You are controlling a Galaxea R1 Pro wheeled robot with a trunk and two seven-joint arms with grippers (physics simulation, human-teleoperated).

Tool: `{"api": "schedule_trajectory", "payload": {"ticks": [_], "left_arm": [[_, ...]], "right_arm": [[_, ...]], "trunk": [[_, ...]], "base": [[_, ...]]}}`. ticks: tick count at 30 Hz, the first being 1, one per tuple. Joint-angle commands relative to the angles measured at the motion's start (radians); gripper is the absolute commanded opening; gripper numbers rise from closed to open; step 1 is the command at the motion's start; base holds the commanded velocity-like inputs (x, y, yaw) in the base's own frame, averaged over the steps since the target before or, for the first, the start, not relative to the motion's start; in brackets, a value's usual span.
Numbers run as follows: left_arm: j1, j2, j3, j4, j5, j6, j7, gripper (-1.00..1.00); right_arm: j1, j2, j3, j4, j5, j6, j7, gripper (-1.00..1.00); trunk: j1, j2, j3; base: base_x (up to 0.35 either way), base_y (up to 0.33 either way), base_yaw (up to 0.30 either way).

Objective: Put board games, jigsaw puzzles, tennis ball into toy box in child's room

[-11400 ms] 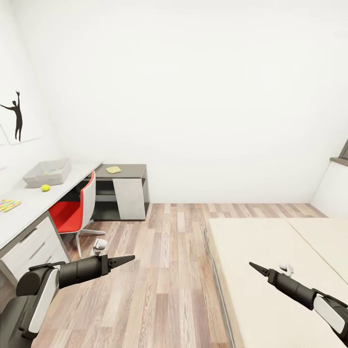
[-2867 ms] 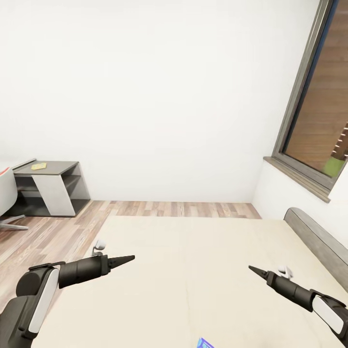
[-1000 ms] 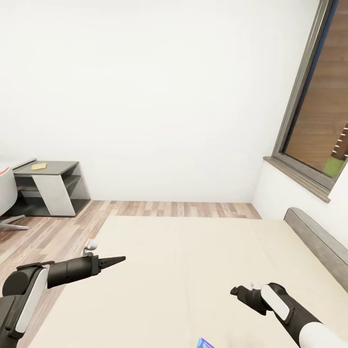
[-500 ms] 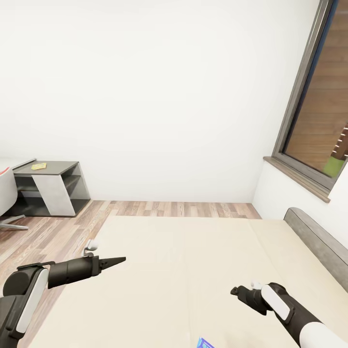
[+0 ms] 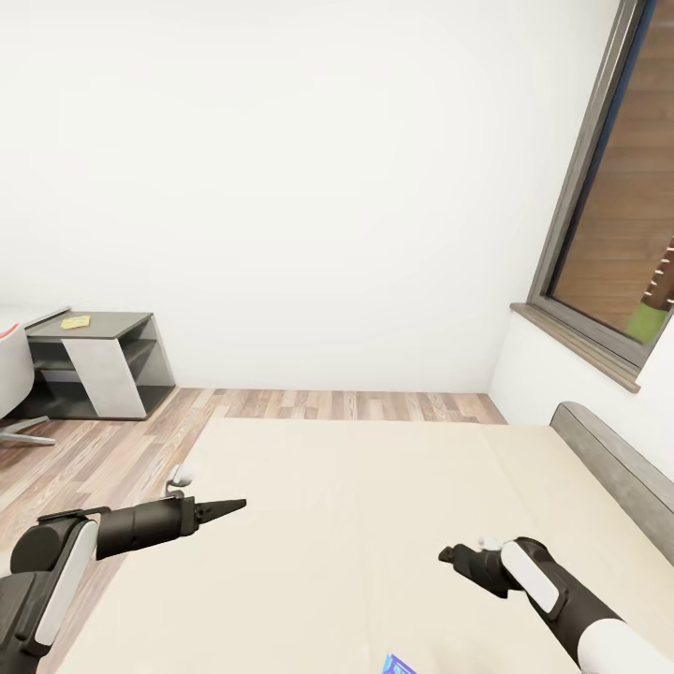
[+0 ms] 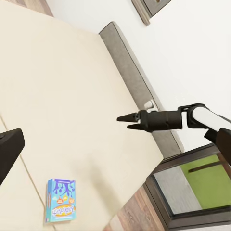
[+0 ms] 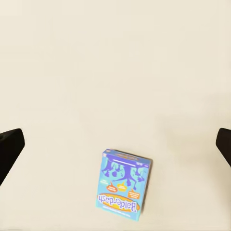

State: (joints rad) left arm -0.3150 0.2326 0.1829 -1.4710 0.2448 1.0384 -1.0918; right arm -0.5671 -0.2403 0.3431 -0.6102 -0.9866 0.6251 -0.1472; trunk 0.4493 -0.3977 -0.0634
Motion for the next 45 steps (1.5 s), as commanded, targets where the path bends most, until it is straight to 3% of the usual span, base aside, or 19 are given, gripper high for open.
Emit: {"api": "schedule_trajectory", "payload": {"ticks": [1,18,45], "left_arm": [[-0.001,0.0,0.0,0.0,-0.001,0.004,-0.004,1.0],[-0.001,0.005,0.001,0.0,-0.002,0.003,-0.005,1.0],[-0.001,0.005,0.001,0.0,-0.002,0.003,-0.004,1.0]], "right_arm": [[-0.001,-0.002,0.006,-0.005,-0.01,0.002,-0.009,1.0],[-0.001,-0.001,0.005,-0.016,-0.01,0.01,-0.009,1.0],[-0.001,0.002,0.006,-0.016,-0.01,0.019,-0.011,1.0]], "trunk": [[0.001,-0.002,-0.002],[0.001,-0.002,-0.004],[0.001,-0.002,-0.047]], "base": [[0.0,0.026,0.0],[0.0,0.003,0.0],[0.0,0.0,0.0]]}}
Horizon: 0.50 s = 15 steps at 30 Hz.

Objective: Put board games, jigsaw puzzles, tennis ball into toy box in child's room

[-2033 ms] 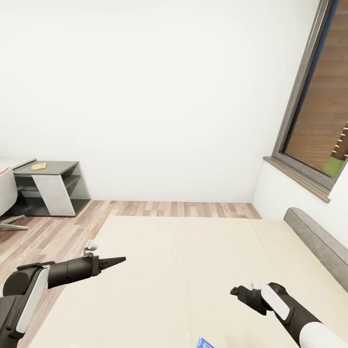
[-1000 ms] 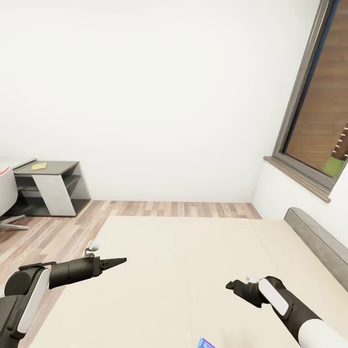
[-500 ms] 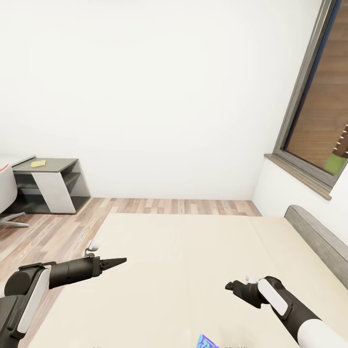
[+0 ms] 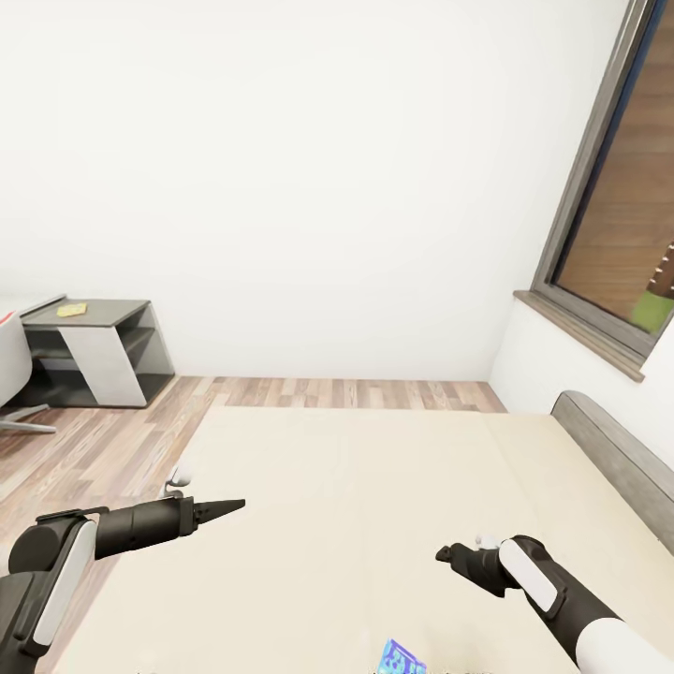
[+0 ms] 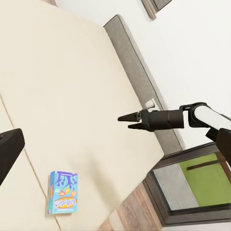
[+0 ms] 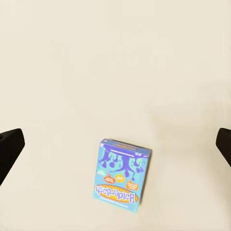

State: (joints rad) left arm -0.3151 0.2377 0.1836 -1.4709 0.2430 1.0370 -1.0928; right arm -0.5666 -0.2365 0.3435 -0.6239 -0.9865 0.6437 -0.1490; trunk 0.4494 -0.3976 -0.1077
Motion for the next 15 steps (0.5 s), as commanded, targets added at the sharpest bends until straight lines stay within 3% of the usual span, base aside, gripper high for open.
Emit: {"api": "schedule_trajectory", "payload": {"ticks": [1,15], "left_arm": [[-0.001,0.0,0.0,0.0,-0.001,0.005,-0.004,1.0],[-0.001,0.0,0.001,0.0,-0.001,0.005,-0.004,1.0]], "right_arm": [[-0.001,-0.001,0.006,-0.002,-0.011,0.001,-0.009,1.0],[-0.002,-0.001,0.006,0.003,-0.009,0.002,-0.009,1.0]], "trunk": [[0.001,-0.002,-0.004],[0.001,-0.002,-0.027]], "base": [[0.0,0.0,0.0],[0.0,0.0,0.0]]}}
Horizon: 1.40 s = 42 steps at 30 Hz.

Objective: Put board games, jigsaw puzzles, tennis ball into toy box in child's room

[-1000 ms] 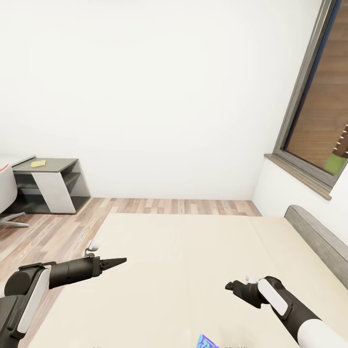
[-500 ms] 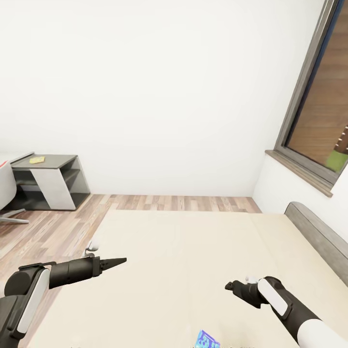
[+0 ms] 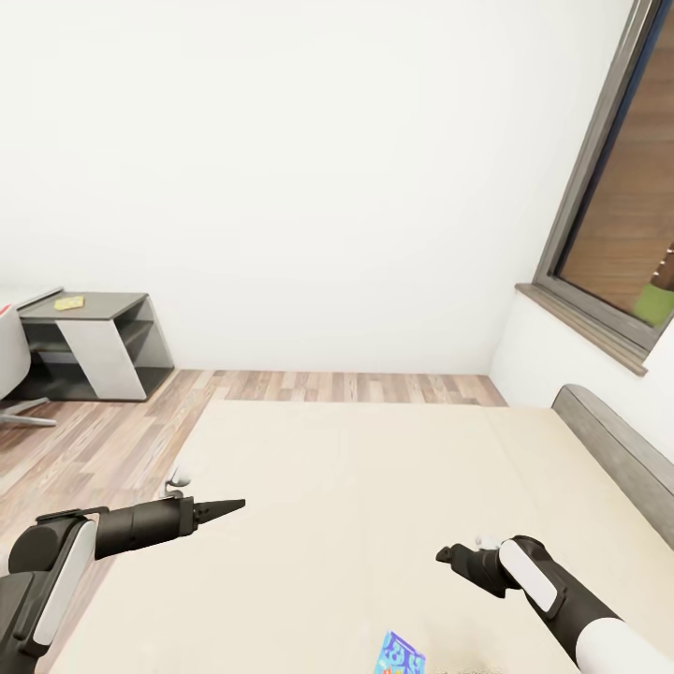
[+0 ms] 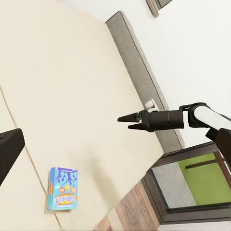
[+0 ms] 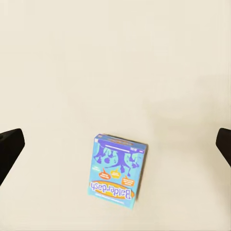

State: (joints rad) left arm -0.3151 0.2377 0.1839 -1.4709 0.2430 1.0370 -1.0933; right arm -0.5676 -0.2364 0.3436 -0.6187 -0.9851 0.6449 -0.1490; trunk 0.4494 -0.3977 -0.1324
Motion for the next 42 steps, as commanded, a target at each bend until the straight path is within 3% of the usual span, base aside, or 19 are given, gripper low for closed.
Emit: {"api": "schedule_trajectory", "payload": {"ticks": [1,31,35,37,42], "left_arm": [[-0.001,0.0,0.001,0.0,-0.001,0.005,-0.003,1.0],[0.0,0.001,0.004,0.0,-0.001,0.005,-0.003,1.0],[0.0,0.001,0.005,0.0,0.0,0.005,-0.003,1.0],[0.001,0.001,0.005,0.0,0.001,0.005,-0.003,1.0],[0.0,0.0,0.004,0.0,0.002,0.005,-0.003,1.0]], "right_arm": [[-0.001,-0.001,0.006,-0.002,-0.011,0.001,-0.009,1.0],[-0.002,0.006,0.004,0.0,-0.01,-0.003,-0.011,1.0],[-0.005,0.026,0.005,-0.004,-0.009,-0.007,-0.013,1.0],[-0.019,0.049,0.006,-0.004,-0.005,-0.01,-0.013,1.0],[-0.049,0.079,0.007,0.004,0.077,-0.034,-0.013,1.0]], "trunk": [[0.001,-0.002,-0.004],[0.001,-0.002,-0.053],[0.001,-0.002,-0.06],[0.001,-0.002,-0.063],[0.001,-0.002,-0.071]], "base": [[0.0,0.0,0.0],[0.0,0.0,0.0],[0.0,0.0,0.0],[0.0,0.0,0.0],[0.0,0.0,0.0]]}}
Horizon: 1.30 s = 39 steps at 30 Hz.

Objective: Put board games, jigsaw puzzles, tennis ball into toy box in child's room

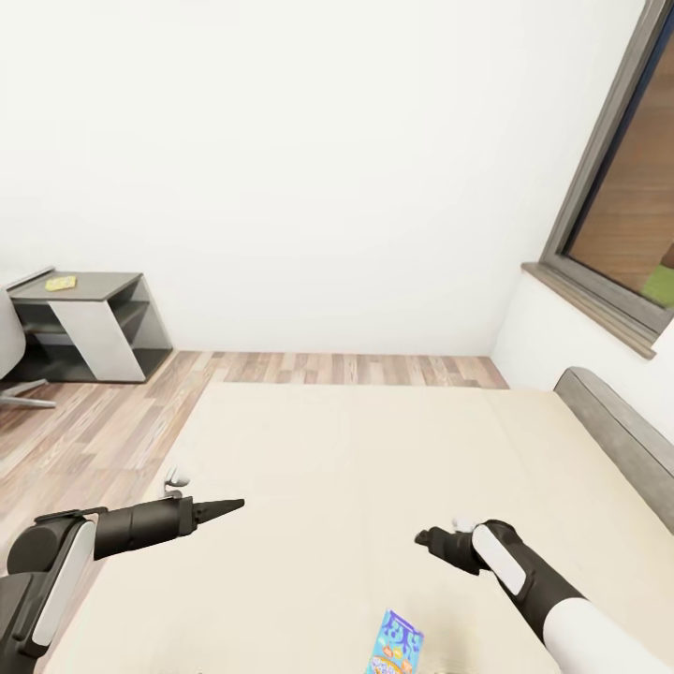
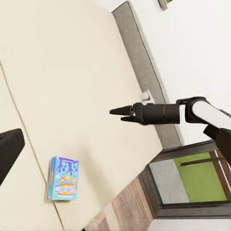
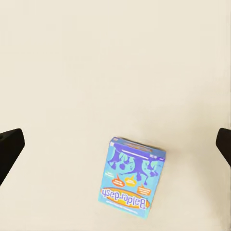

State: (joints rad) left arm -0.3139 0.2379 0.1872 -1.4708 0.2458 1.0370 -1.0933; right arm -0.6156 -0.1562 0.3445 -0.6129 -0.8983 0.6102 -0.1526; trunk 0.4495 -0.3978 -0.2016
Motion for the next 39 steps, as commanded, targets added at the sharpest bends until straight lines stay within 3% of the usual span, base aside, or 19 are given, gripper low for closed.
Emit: {"api": "schedule_trajectory", "payload": {"ticks": [1,5,9,39], "left_arm": [[-0.001,0.001,0.001,0.0,-0.001,0.005,-0.003,1.0],[-0.001,0.001,0.002,0.0,-0.001,0.005,-0.003,1.0],[-0.001,0.001,0.003,0.0,-0.002,0.005,-0.003,1.0],[-0.001,0.001,0.003,0.0,0.004,0.005,-0.008,1.0]], "right_arm": [[-0.005,0.003,0.005,-0.001,0.023,-0.011,-0.008,1.0],[-0.01,0.013,0.002,0.0,0.077,-0.029,-0.006,1.0],[-0.013,0.018,0.001,0.001,0.096,-0.035,-0.005,1.0],[-0.014,0.047,0.003,0.001,0.108,-0.052,-0.002,1.0]], "trunk": [[0.001,-0.002,-0.004],[0.001,-0.002,-0.01],[0.001,-0.002,-0.017],[0.001,-0.002,-0.066]], "base": [[0.0,0.0,0.0],[0.0,0.0,0.0],[0.0,0.0,0.0],[0.0,0.0,0.0]]}}
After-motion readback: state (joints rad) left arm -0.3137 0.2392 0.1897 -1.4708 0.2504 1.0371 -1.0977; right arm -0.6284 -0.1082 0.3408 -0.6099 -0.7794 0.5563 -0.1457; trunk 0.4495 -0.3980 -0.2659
